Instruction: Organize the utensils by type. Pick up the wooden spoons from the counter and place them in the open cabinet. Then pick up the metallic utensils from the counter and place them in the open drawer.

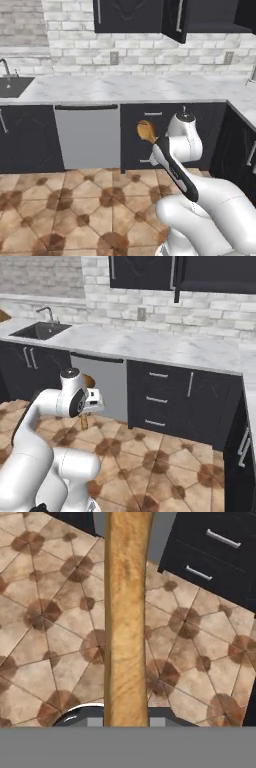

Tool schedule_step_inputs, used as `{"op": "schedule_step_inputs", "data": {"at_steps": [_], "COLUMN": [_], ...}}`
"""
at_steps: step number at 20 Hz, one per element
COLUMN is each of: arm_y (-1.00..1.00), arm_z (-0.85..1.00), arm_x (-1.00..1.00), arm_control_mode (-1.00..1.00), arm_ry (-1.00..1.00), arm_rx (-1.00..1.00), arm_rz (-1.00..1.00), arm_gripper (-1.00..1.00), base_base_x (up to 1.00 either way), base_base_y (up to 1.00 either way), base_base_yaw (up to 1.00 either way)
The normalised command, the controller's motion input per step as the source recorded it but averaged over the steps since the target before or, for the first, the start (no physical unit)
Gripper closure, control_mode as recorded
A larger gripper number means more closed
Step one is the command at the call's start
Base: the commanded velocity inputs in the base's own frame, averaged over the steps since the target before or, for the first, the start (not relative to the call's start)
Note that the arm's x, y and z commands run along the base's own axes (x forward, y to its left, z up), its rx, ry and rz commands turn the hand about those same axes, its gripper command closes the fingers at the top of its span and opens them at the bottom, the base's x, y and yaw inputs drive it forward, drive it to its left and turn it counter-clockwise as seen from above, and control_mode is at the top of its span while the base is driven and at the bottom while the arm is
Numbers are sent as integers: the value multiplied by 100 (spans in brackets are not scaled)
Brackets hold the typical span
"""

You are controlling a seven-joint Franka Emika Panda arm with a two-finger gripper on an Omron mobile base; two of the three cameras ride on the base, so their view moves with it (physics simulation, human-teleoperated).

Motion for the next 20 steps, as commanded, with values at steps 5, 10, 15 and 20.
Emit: {"op": "schedule_step_inputs", "data": {"at_steps": [5, 10, 15, 20], "arm_y": [0, 0, 0, 0], "arm_z": [0, 0, 0, 0], "arm_x": [0, 0, 0, 0], "arm_control_mode": [100, 100, 100, 100], "arm_ry": [0, 0, 0, 0], "arm_rx": [0, 0, 0, 0], "arm_rz": [0, 0, 0, 0], "arm_gripper": [100, 100, 100, 100], "base_base_x": [36, 70, 85, 73], "base_base_y": [-31, -37, -33, -45], "base_base_yaw": [-40, -14, -1, -13]}}
